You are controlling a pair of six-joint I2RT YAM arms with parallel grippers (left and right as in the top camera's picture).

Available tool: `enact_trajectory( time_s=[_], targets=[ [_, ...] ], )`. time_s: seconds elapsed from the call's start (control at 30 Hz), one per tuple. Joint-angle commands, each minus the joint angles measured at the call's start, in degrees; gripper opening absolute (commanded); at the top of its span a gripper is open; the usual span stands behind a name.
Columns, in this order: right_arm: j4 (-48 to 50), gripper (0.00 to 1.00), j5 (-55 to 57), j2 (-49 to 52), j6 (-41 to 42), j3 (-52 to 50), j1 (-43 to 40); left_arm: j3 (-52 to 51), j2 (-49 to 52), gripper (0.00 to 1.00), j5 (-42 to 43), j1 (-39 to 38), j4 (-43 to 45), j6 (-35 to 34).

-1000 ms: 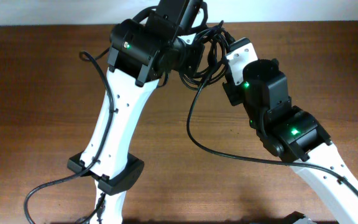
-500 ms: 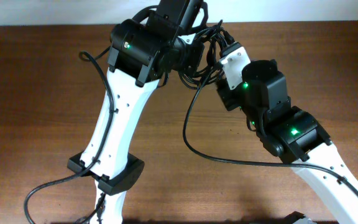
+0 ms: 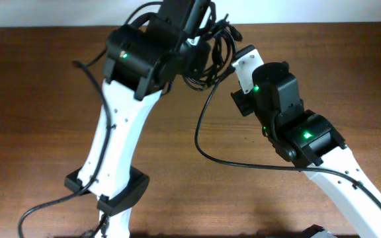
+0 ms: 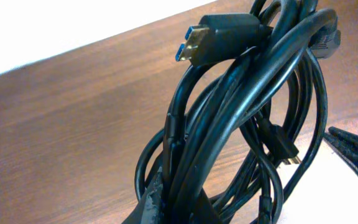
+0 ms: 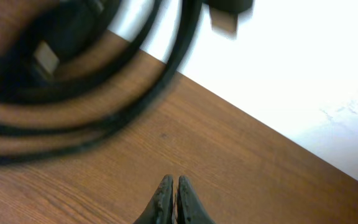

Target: Untangle cables

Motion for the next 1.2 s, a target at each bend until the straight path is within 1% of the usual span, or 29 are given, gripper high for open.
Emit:
enact_trajectory(
  time_s=[0.0, 0.03, 0.07, 0.13, 0.2, 0.27, 0.33, 0.47, 0.53, 0.57, 0.63, 0.73, 0.8, 0.93, 1.03, 1.17],
  targets=[
    [0.6, 0.04, 1.4, 0.1, -0.4, 1.0, -0.4, 1.3, -5.7, 0.0, -4.5, 0.2, 0.5, -1.9],
    [0.6, 0.21, 1.4, 0.0, -0.4, 1.1, -0.3, 1.3, -5.9, 0.0, -4.5, 0.2, 0.3, -1.8],
    [0.6, 0.99, 1.4, -0.2, -0.4, 1.2, 0.0, 1.3, -6.1, 0.0, -4.5, 0.2, 0.1, -1.8],
    [0.5, 0.98, 1.6, -1.2, -0.4, 2.7, 0.5, 1.3, -6.1, 0.0, -4.5, 0.2, -0.5, -1.9],
    [0.1, 0.99, 1.6, -3.0, -0.3, 6.5, 0.4, 1.3, -6.1, 0.0, -4.5, 0.2, -0.8, -1.9],
    [-1.9, 0.98, 1.3, -3.7, 2.6, 10.3, 0.4, 1.3, -6.1, 0.0, -4.4, 0.2, -0.9, -1.9],
    [-7.6, 0.99, 1.2, -3.1, 6.0, 14.1, 0.4, 1.2, -6.1, 0.0, -4.3, 0.2, -0.9, -1.9],
    [-19.2, 0.98, 1.2, -0.1, 11.0, 14.9, 0.4, 1.2, -6.1, 0.0, -3.9, 0.2, -0.9, -1.8],
    [-22.9, 0.99, 1.5, 1.2, 12.8, 14.9, 0.4, 0.5, -6.1, 0.0, -0.2, 0.2, -0.9, -1.6],
    [-23.7, 0.99, 1.9, 1.4, 12.8, 14.9, 0.4, -1.4, -6.1, 0.0, 3.8, 0.2, -0.9, -1.2],
    [-24.4, 0.99, 3.9, 1.1, 12.8, 15.0, 0.4, -5.8, -6.1, 0.0, 7.1, 0.2, -0.9, -1.2],
    [-25.6, 0.99, 5.9, 0.7, 12.7, 15.7, 0.4, -15.0, -6.1, 0.0, 6.9, 0.7, -0.9, -1.2],
    [-27.3, 0.99, 5.9, 0.6, 12.5, 16.6, 0.0, -18.4, -6.1, 0.0, 7.1, 2.2, -0.9, -1.2],
    [-30.0, 0.99, 5.9, 0.6, 12.5, 18.6, -2.8, -20.5, -6.1, 0.0, 10.2, 4.4, -0.9, -0.8],
    [-31.5, 0.98, 4.8, 0.6, 12.5, 18.6, -3.1, -20.6, -6.1, 0.0, 10.6, 4.7, -0.7, -0.8],
    [-32.2, 0.99, -4.4, 0.6, 13.0, 18.6, -3.0, -20.5, -6.1, 0.0, 10.6, 4.7, -0.5, -0.8]
  ],
)
